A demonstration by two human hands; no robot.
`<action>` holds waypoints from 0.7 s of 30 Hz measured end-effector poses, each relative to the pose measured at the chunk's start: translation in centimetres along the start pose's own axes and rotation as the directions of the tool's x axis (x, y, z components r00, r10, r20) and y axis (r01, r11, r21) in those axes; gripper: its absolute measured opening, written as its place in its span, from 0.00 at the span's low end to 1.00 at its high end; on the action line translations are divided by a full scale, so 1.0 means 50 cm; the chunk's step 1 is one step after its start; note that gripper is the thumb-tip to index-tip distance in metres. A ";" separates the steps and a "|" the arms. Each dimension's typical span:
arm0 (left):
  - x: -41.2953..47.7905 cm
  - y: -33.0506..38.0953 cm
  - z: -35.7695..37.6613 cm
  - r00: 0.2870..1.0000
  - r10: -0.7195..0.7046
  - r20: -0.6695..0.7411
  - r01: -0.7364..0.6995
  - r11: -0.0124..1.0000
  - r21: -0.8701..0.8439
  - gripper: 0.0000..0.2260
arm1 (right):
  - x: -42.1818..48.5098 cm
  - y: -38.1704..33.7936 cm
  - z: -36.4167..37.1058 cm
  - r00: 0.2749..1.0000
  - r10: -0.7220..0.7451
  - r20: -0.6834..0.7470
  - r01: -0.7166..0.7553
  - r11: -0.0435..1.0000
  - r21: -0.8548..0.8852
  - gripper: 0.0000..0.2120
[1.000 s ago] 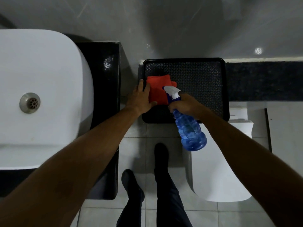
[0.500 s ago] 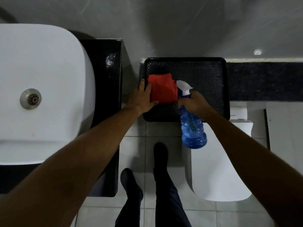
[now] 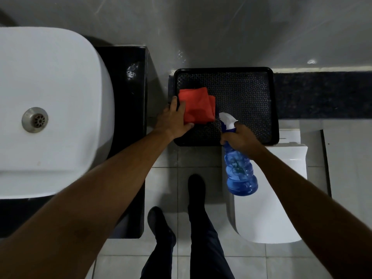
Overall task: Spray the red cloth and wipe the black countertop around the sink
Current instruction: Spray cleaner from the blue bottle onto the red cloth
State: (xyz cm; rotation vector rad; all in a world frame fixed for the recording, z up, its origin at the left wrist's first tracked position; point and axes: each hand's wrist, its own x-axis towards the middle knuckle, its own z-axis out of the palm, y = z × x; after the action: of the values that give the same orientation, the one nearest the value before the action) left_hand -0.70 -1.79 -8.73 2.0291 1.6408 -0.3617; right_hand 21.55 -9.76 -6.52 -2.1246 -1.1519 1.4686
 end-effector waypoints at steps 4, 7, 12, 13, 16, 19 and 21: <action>-0.003 -0.004 0.003 1.000 -0.003 0.004 0.003 1.000 -0.025 0.42 | -0.013 0.010 0.016 1.000 -0.011 -0.022 0.010 0.999 -0.045 0.04; -0.007 -0.007 0.005 1.000 -0.016 0.006 0.017 0.999 -0.029 0.42 | -0.018 0.002 0.031 0.999 -0.016 0.049 0.019 0.998 -0.063 0.02; -0.013 -0.011 0.007 0.999 -0.033 -0.005 0.033 0.999 -0.027 0.43 | -0.020 -0.018 0.061 0.997 -0.057 0.054 0.061 0.996 -0.070 0.03; -0.013 -0.011 0.007 0.999 -0.036 -0.010 0.035 0.999 -0.028 0.43 | -0.022 -0.024 0.067 0.996 -0.072 0.054 0.076 0.994 -0.075 0.02; -0.014 -0.012 0.009 0.999 -0.043 -0.014 0.042 0.998 -0.036 0.43 | -0.019 -0.047 0.080 0.991 -0.101 0.087 0.108 0.991 -0.073 0.04; -0.014 -0.016 0.008 0.999 -0.049 -0.017 0.049 0.998 -0.040 0.44 | -0.008 -0.072 0.076 0.990 -0.126 0.059 0.129 0.990 -0.052 0.05; -0.013 -0.018 0.009 0.999 -0.051 -0.018 0.050 0.998 -0.040 0.44 | -0.002 -0.085 0.070 0.989 -0.148 0.020 0.149 0.988 -0.039 0.07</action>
State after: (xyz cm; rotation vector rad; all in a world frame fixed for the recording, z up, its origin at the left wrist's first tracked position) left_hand -1.69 -2.44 -8.95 1.9710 1.6995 -0.3264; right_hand 16.58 -7.79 -5.22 -2.0075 -1.3257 1.4111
